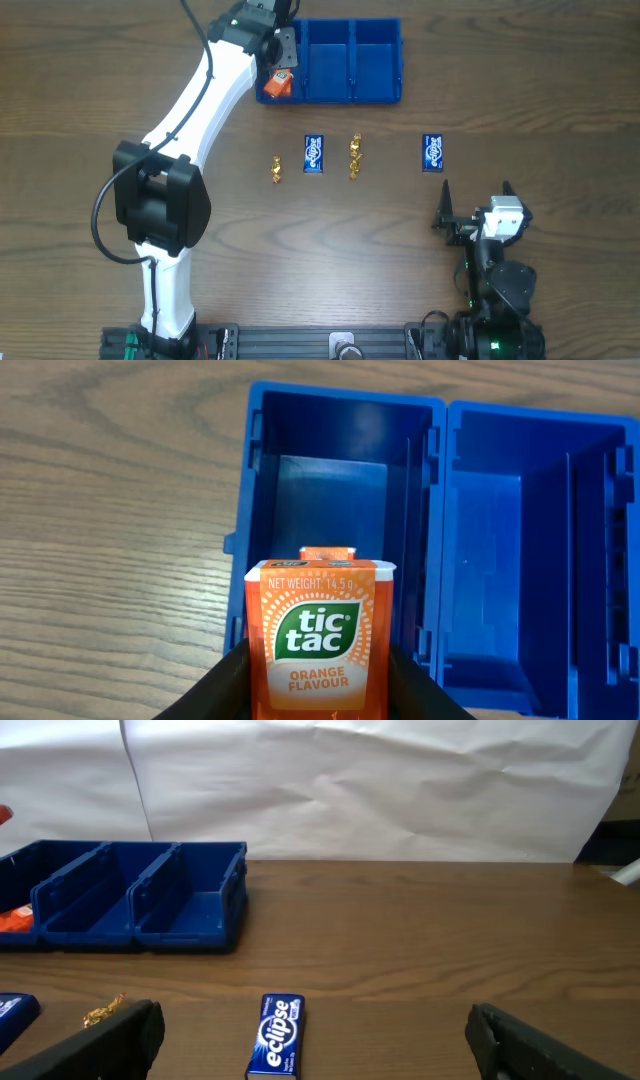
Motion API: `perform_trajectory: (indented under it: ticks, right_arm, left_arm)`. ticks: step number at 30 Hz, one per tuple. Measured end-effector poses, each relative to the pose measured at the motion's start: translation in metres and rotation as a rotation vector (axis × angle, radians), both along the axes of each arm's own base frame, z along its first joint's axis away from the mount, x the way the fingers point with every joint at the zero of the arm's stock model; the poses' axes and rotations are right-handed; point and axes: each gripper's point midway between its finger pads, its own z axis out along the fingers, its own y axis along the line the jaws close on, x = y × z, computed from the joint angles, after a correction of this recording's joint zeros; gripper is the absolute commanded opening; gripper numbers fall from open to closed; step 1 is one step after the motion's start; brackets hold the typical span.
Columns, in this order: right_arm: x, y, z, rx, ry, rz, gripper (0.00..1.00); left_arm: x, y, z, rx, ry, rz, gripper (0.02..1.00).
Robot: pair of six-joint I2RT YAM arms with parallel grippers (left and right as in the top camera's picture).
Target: Sort Candies Into Trays
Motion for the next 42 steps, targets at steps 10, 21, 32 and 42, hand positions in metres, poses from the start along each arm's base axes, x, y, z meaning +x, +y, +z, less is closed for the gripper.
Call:
perform_trajectory:
  ticks: [10, 21, 32, 42]
  right_arm:
    - [0.000, 0.000, 0.000, 0.000, 0.000, 0.000, 1.000]
    - [0.000, 0.000, 0.000, 0.000, 0.000, 0.000, 0.998]
    - [0.000, 0.000, 0.000, 0.000, -0.001, 0.000, 1.000]
    - [0.000, 0.000, 0.000, 0.000, 0.000, 0.000, 0.998]
  left_arm:
    - [-0.005, -0.003, -0.007, -0.003, 0.028, -0.033, 0.833]
    - [-0.012, 0.015, 0.058, -0.047, -0.090, 0.001, 0.912]
    - [-0.215, 0.143, 0.336, -0.133, -0.936, 0.107, 0.912]
    - [-0.284, 0.174, 0.185, -0.007, -0.937, 0.062, 0.947]
